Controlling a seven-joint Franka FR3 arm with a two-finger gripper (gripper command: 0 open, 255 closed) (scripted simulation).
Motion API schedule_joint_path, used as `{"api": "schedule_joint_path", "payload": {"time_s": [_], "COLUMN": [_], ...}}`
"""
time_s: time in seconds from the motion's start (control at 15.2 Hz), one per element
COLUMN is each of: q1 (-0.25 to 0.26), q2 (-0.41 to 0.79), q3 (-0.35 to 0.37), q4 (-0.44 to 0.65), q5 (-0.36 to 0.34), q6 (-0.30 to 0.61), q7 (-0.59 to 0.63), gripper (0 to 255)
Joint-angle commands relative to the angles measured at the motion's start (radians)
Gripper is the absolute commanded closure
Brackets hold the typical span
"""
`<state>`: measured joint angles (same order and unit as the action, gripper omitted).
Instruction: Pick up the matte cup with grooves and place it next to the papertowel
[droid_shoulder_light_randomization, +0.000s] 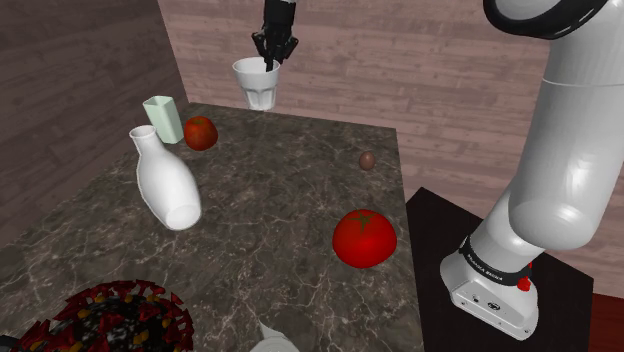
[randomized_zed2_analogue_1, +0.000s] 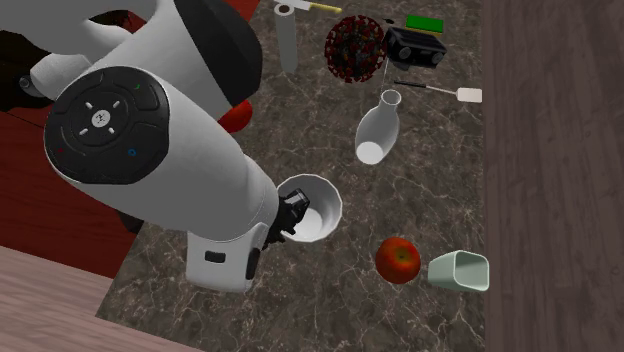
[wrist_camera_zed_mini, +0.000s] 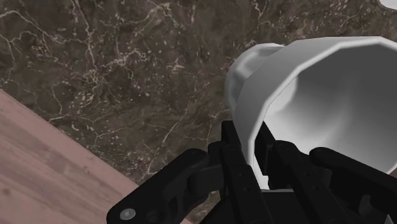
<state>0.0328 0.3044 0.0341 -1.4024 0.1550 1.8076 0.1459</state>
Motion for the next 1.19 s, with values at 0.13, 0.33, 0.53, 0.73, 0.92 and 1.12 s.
{"api": "schedule_joint_path", "payload": {"time_s": [0.13,0.33,0.53,0.73,0.92,1.12], "q1": [-0.001,-0.002,-0.002,-0.002,-0.003,-0.003], "q2": [0.010,0.020,0.034,0.052,0.077,0.106], "q3": [0.000,0.000,0.000,0.000,0.001,0.001], "q4": [0.069,0.124,0.186,0.254,0.333,0.418], "q5": [-0.002,-0.003,-0.005,-0.006,-0.007,-0.008], "q6": [-0.058,-0.103,-0.150,-0.200,-0.254,-0.308], "q7": [0.008,0.014,0.021,0.028,0.036,0.044], "gripper": [255,255,255,255,255,255]}}
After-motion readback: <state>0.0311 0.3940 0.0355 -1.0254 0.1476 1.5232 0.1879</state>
